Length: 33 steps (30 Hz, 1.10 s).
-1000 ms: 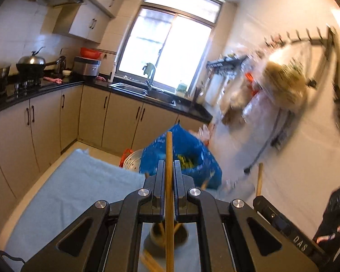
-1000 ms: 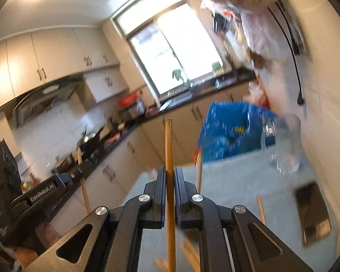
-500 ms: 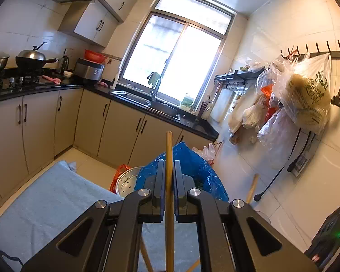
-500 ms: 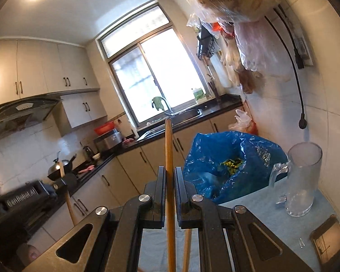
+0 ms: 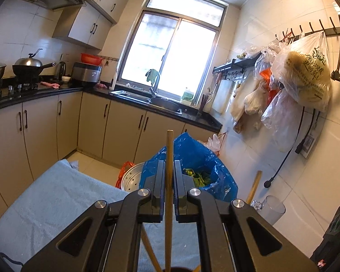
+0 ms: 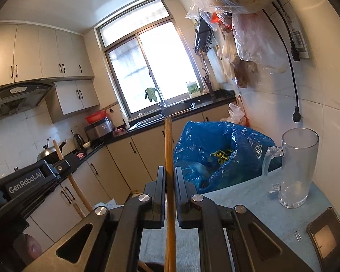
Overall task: Organize utensils
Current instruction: 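Lift both chopsticks upright over the black holder and open both grippers, then move both tools back toward the remaining chopsticks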
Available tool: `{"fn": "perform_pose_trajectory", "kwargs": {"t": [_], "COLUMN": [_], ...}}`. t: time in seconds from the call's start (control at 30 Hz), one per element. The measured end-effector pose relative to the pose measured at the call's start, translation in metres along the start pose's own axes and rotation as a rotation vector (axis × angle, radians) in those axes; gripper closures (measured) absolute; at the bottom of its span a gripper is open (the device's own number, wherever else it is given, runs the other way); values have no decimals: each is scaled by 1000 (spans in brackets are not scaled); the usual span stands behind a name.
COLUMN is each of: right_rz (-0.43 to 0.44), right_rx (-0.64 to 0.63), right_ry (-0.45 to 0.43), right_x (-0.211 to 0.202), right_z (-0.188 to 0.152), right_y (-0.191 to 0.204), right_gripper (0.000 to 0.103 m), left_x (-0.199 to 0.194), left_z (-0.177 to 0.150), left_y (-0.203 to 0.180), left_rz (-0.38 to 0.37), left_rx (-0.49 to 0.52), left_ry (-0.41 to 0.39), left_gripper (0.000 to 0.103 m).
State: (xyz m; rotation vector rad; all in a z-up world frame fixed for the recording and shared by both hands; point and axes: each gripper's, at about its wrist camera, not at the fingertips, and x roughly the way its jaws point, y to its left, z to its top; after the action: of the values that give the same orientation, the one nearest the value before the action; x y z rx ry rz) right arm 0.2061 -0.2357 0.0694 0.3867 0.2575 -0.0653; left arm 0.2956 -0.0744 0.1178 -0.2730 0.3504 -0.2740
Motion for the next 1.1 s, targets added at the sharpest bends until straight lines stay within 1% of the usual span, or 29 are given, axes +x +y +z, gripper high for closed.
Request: {"fn": "perform_pose_trajectory", "kwargs": {"t": [0.03, 0.13, 0.17, 0.2, 0.27, 0.33, 0.43, 0.5, 0.53, 0.6, 0.7, 0.8, 0.83, 0.93, 1.0, 1.03, 1.07, 1.1], "right_rz": [0, 12, 9, 6, 2, 0, -7, -12, -13, -14, -1, 24, 36, 60, 84, 98, 123, 169], "right_rx": [1, -4, -12, -20, -37, -44, -45, -49, -55, -72, -106, -144, -154, -172, -173, -174, -179, -180], "right_ry": [-2, 2, -2, -5, -11, -22, -41, -43, -35, 2, 109, 290, 353, 526, 610, 634, 651, 673], "right_x": [-2, -9, -12, -15, -24, -38, -63, -81, -92, -107, -128, -137, -138, -140, -140, -141, -144, -147], "right_z": [0, 1, 2, 2, 4, 10, 19, 22, 21, 17, -5, -45, -62, -109, -131, -139, -147, -154], "right_y": [0, 2, 4, 6, 9, 9, 7, 5, 3, -1, -12, -24, -28, -41, -47, -49, -49, -48], "right_gripper": [94, 81, 75, 73, 72, 70, 62, 51, 49, 44, 40, 40, 40, 40, 41, 44, 54, 62], "left_x": [-2, -14, -17, -21, -33, -51, -75, -94, -104, -119, -137, -145, -145, -143, -142, -142, -143, -145], "left_z": [0, 2, 2, 3, 5, 7, 10, 10, 9, 3, -17, -52, -70, -107, -130, -141, -149, -156], "left_y": [1, 5, 5, 7, 13, 21, 33, 40, 44, 51, 65, 82, 89, 101, 105, 105, 105, 105], "left_rz": [5, 13, 16, 20, 16, 32, 38, 56, 66, 94, 131, 158, 171, 200, 212, 211, 213, 220], "left_rx": [-3, -16, -20, -26, -41, -57, -85, -99, -101, -100, -98, -113, -124, -131, -117, -110, -101, -90], "left_ry": [2, 2, 6, 13, 18, 14, 22, 27, 33, 58, 123, 226, 277, 379, 442, 469, 488, 497], "left_gripper": [98, 96, 90, 82, 73, 71, 63, 58, 56, 46, 43, 43, 43, 43, 43, 43, 43, 43]}}
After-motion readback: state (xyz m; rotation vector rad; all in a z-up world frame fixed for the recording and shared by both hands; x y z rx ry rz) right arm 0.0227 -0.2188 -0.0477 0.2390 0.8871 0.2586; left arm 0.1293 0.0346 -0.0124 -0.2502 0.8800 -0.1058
